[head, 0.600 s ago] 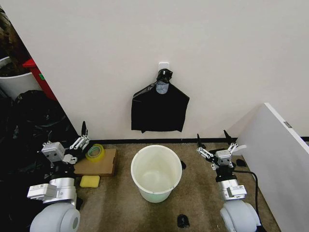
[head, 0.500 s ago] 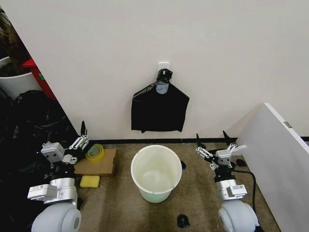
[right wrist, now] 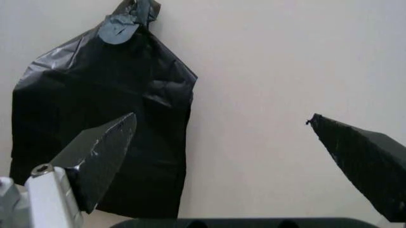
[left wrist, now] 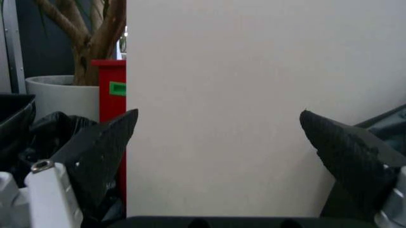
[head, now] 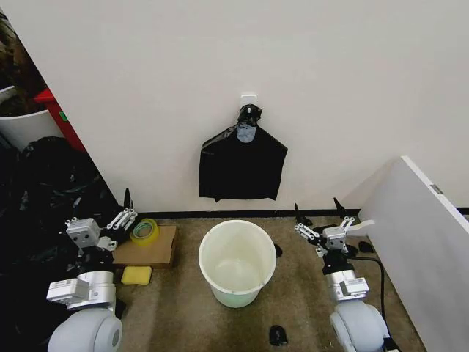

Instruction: Place the garbage bag over the trash bin.

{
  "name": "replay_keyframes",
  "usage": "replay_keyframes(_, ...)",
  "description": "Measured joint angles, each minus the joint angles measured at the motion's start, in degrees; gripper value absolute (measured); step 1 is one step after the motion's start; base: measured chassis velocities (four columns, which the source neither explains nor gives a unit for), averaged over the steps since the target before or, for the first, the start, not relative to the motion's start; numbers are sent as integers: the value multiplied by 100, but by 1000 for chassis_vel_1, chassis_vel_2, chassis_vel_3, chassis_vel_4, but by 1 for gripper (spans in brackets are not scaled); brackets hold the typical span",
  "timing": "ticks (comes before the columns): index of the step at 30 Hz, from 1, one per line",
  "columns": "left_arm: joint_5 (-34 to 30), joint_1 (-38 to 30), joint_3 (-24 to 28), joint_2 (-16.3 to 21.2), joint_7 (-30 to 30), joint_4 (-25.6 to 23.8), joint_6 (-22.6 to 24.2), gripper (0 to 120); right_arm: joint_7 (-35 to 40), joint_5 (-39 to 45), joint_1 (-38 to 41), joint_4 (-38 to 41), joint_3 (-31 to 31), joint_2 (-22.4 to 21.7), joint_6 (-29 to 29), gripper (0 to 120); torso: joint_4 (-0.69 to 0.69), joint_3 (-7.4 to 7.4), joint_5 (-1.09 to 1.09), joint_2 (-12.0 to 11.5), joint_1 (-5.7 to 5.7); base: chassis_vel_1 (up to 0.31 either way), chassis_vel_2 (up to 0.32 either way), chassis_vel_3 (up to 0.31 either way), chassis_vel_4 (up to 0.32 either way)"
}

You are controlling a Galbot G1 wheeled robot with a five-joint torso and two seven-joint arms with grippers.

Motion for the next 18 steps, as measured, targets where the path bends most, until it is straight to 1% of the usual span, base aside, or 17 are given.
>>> replay_keyframes(4, -2, -20, -25, 23, -50, 73, -18, 100, -47, 297, 63, -22, -48, -13, -36, 100, 0, 0, 0, 0, 0, 0, 0, 0, 0)
replay_keyframes(6, -7, -55, -13, 65, -70, 149, -22, 100, -50, 682, 118, -41, -96, 5, -124, 100, 0, 0, -1, 0, 0, 0, 0, 0, 0)
replay_keyframes(7, -7, -55, -13, 65, -70, 149, -22, 100, -50, 682, 118, -41, -96, 5, -124, 100, 0, 0, -1, 0, 0, 0, 0, 0, 0)
replay_keyframes(8, -6, -64, 0, 79, -73, 183, -24, 100, -37, 949, 187, -65, -150, 26, -214, 100, -3, 0, -2, 0, 0, 0, 0, 0, 0)
replay_keyframes(10, 7, -35, 7, 83, -87, 208, -33, 100, -10, 1431, 344, -103, -271, 46, -404, 100, -1, 0, 0, 0, 0, 0, 0, 0, 0)
replay_keyframes(11, 7, -35, 7, 83, -87, 208, -33, 100, -10, 1431, 344, -103, -271, 46, -404, 100, -1, 0, 0, 0, 0, 0, 0, 0, 0)
replay_keyframes(12, 31, -11, 6, 82, -104, 226, -48, 100, 27, 1957, 553, -139, -448, 48, -614, 100, -1, 0, -1, 0, 0, 0, 0, 0, 0)
replay_keyframes(13, 52, -3, 1, 80, -118, 239, -52, 100, 61, 2763, 828, -163, -662, 31, -881, 100, 1, 0, 0, 0, 0, 0, 0, 0, 0)
replay_keyframes(14, 60, -3, -6, 79, -125, 242, -53, 100, 109, 3395, 1042, -190, -792, 13, -1080, 100, 2, 1, -1, 0, 1, 0, 0, 0, 0)
replay_keyframes(15, 60, -3, -6, 79, -125, 242, -53, 100, 109, 3395, 1042, -190, -792, 13, -1080, 100, 2, 1, -1, 0, 1, 0, 0, 0, 0)
replay_keyframes(16, 67, -5, -19, 78, -131, 244, -53, 100, 155, 4079, 1318, -257, -910, 0, -1266, 100, 0, 0, -1, 0, 0, 0, 0, 0, 0)
replay_keyframes(18, 76, -11, -40, 74, -144, 254, -50, 100, 188, 5085, 1818, -459, -1022, 5, -1496, 100, 1, 0, -1, 0, 0, 0, 0, 0, 0)
